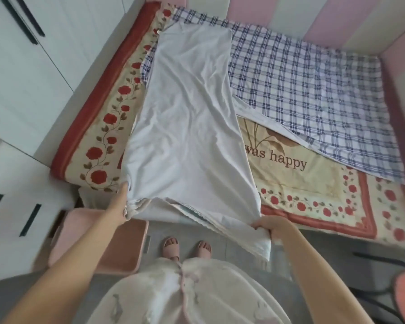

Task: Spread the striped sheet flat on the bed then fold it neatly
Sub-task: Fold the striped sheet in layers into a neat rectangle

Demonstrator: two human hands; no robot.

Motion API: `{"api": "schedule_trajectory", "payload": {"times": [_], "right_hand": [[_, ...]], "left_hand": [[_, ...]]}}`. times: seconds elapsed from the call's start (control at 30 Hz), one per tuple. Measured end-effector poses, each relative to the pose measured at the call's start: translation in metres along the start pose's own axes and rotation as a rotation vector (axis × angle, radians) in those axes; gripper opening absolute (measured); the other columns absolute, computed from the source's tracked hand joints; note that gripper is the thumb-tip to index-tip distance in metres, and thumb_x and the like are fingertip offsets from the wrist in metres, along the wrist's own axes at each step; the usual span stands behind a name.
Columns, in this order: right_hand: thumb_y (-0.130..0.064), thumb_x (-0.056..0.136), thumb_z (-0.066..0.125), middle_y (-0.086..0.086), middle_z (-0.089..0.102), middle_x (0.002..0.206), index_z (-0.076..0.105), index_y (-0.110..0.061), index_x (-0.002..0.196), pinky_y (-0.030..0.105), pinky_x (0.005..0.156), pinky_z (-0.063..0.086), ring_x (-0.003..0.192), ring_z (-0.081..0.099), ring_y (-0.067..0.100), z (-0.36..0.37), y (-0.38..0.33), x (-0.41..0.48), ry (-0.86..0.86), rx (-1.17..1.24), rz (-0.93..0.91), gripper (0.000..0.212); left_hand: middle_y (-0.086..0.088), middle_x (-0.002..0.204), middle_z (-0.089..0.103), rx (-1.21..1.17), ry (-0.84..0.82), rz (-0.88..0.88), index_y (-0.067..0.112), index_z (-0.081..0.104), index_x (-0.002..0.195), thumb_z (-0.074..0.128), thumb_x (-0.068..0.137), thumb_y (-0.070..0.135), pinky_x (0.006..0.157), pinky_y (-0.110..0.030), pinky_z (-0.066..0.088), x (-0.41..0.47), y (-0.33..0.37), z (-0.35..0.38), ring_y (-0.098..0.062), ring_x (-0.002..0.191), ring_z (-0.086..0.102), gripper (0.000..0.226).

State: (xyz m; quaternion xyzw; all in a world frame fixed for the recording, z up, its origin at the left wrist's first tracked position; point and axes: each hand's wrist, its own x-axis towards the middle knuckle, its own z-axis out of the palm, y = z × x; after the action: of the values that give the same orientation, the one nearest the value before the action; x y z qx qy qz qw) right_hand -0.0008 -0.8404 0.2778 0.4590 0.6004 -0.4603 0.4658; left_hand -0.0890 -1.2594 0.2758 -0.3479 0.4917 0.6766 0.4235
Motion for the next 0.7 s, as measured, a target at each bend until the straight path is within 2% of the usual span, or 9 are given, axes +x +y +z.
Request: {"api": "schedule_trajectory", "payload": {"times": [0.1, 0.17, 0.23, 0.33, 0.43, 0.53, 0.6, 0.63, 0.7], "right_hand": [[-0.007, 0.089, 0.061, 0.015, 0.062, 0.101, 0.057, 0.001, 0.116, 0.041, 0.091, 0.050, 0.090, 0.059, 0.028, 0.005, 0.027, 0.020, 0.169, 0.004, -0.004, 0.028], [-0.015, 0.090, 0.063, 0.016, 0.060, 0.106, 0.054, 0.004, 0.118, 0.041, 0.091, 0.050, 0.093, 0.056, 0.028, 0.006, 0.021, 0.022, 0.296, 0.012, -0.080, 0.035], [-0.023, 0.089, 0.065, 0.016, 0.060, 0.105, 0.053, 0.001, 0.109, 0.039, 0.084, 0.051, 0.091, 0.058, 0.028, 0.002, 0.000, 0.006, 0.384, 0.099, -0.247, 0.033], [-0.034, 0.081, 0.074, 0.010, 0.062, 0.092, 0.054, -0.009, 0.089, 0.039, 0.082, 0.053, 0.084, 0.061, 0.025, -0.017, -0.021, -0.021, 0.345, 0.240, -0.414, 0.033], [-0.039, 0.076, 0.077, 0.009, 0.063, 0.091, 0.058, -0.003, 0.099, 0.032, 0.072, 0.053, 0.081, 0.062, 0.022, -0.027, -0.006, -0.015, 0.216, 0.055, -0.251, 0.047], [-0.028, 0.072, 0.082, 0.008, 0.061, 0.093, 0.060, -0.004, 0.109, 0.031, 0.074, 0.048, 0.083, 0.058, 0.022, -0.021, 0.021, 0.011, -0.018, 0.070, 0.030, 0.049], [-0.013, 0.078, 0.077, 0.015, 0.062, 0.113, 0.058, -0.006, 0.117, 0.044, 0.091, 0.050, 0.103, 0.060, 0.032, -0.013, 0.040, 0.025, -0.016, 0.096, 0.070, 0.044], [-0.009, 0.083, 0.071, 0.018, 0.061, 0.118, 0.056, -0.003, 0.120, 0.049, 0.096, 0.047, 0.109, 0.058, 0.035, -0.009, 0.050, 0.032, 0.012, 0.121, 0.053, 0.040], [-0.011, 0.089, 0.062, 0.020, 0.061, 0.113, 0.050, 0.003, 0.125, 0.052, 0.097, 0.047, 0.105, 0.061, 0.036, -0.008, 0.062, 0.054, 0.123, 0.117, 0.023, 0.040]], "left_hand": [[-0.005, 0.098, 0.065, 0.055, 0.154, -0.075, 0.003, 0.052, 0.120, 0.065, 0.086, 0.040, 0.050, -0.011, 0.048, -0.010, -0.023, 0.019, -0.016, 0.075, 0.067, 0.052], [-0.005, 0.083, 0.059, 0.250, 0.269, -0.070, -0.004, 0.051, 0.126, 0.066, 0.086, 0.014, 0.052, -0.008, 0.049, -0.008, -0.025, 0.022, -0.019, 0.065, 0.060, 0.046], [-0.003, 0.074, 0.051, 0.398, 0.376, 0.038, -0.005, 0.053, 0.123, 0.068, 0.085, 0.011, 0.048, -0.018, 0.050, -0.014, -0.010, 0.021, -0.015, 0.062, 0.050, 0.044], [-0.002, 0.079, 0.048, 0.431, 0.472, 0.147, -0.003, 0.049, 0.125, 0.068, 0.087, 0.019, 0.062, -0.027, 0.041, -0.028, 0.019, 0.004, -0.016, 0.070, 0.048, 0.048], [-0.006, 0.085, 0.045, 0.574, 0.476, -0.023, 0.000, 0.052, 0.102, 0.072, 0.086, 0.018, 0.065, -0.027, 0.034, -0.029, 0.010, -0.015, -0.019, 0.074, 0.046, 0.032], [-0.019, 0.098, 0.061, 0.618, 0.493, -0.116, -0.006, 0.049, 0.120, 0.071, 0.084, 0.011, 0.075, -0.026, 0.047, -0.028, -0.026, -0.017, -0.020, 0.086, 0.062, 0.045], [-0.020, 0.071, 0.062, 0.595, 0.515, -0.118, -0.005, 0.050, 0.101, 0.063, 0.089, 0.004, 0.047, -0.011, 0.046, -0.026, -0.046, -0.013, -0.004, 0.049, 0.063, 0.020], [-0.016, 0.059, 0.050, 0.572, 0.551, -0.138, -0.001, 0.047, 0.090, 0.057, 0.092, 0.005, 0.030, -0.012, 0.034, -0.027, -0.058, -0.013, -0.003, 0.025, 0.046, 0.012], [-0.010, 0.061, 0.034, 0.462, 0.598, -0.118, 0.004, 0.043, 0.084, 0.048, 0.098, 0.011, 0.023, -0.010, 0.018, -0.023, -0.072, -0.017, -0.005, 0.013, 0.026, 0.017]]}}
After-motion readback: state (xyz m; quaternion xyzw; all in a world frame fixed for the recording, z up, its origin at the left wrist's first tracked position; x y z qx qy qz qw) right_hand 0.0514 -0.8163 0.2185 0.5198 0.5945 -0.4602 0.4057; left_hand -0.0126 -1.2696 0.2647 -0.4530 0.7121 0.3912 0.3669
